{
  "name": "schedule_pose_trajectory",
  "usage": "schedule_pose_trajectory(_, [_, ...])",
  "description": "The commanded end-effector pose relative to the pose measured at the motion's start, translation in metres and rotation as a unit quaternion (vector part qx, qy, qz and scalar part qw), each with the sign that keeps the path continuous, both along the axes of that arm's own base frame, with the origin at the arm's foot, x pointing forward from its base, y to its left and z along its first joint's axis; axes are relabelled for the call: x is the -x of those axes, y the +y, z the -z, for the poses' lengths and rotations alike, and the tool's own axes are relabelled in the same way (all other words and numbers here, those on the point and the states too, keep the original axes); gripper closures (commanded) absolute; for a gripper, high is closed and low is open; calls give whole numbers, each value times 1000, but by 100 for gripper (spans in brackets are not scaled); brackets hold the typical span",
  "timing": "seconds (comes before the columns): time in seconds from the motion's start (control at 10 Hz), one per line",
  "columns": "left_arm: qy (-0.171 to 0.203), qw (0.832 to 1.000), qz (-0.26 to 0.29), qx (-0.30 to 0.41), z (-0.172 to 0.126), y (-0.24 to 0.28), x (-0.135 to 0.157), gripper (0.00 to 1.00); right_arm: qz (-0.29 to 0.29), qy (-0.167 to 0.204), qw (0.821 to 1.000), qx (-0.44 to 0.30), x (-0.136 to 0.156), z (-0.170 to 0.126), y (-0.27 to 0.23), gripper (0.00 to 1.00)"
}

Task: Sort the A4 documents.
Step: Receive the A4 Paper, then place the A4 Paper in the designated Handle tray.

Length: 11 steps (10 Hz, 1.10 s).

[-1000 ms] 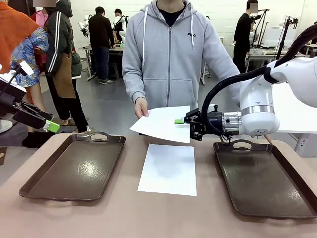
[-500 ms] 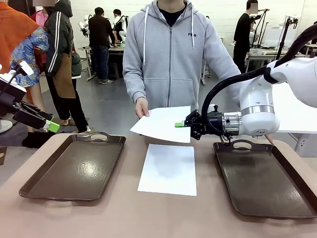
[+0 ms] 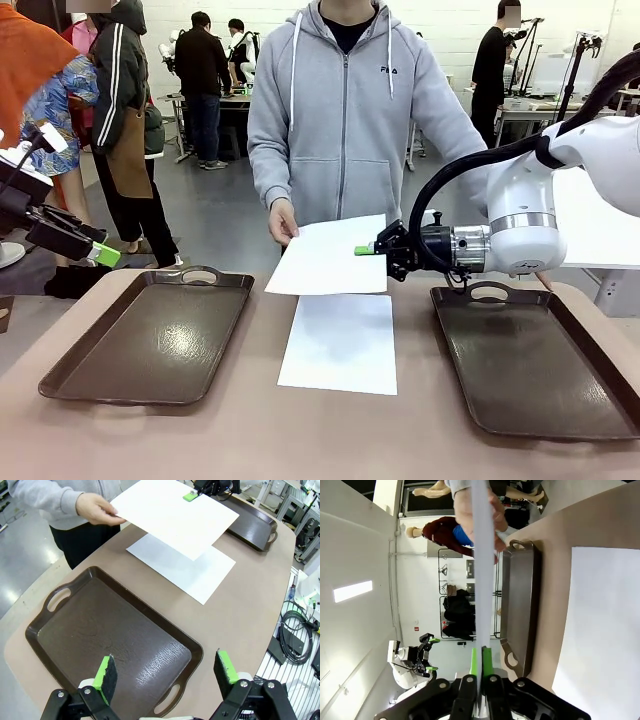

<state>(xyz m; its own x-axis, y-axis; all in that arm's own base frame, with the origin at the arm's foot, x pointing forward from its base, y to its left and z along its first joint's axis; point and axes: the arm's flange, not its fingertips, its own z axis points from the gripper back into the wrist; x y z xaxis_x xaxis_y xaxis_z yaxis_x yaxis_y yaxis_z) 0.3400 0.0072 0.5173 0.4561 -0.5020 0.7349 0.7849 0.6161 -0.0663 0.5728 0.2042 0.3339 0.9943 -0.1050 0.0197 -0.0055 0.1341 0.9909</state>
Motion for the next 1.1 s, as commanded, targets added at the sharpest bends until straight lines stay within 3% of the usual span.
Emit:
schedule_pose_trajectory(0.0, [-1, 1000, 5, 7, 1, 1, -1, 0, 6, -2, 1000, 8, 0, 1, 2, 100])
schedule_pose_trajectory(1.0, [-1, 1000, 5, 7, 1, 1, -1, 0, 3, 0, 1000, 4, 0, 1, 0, 99])
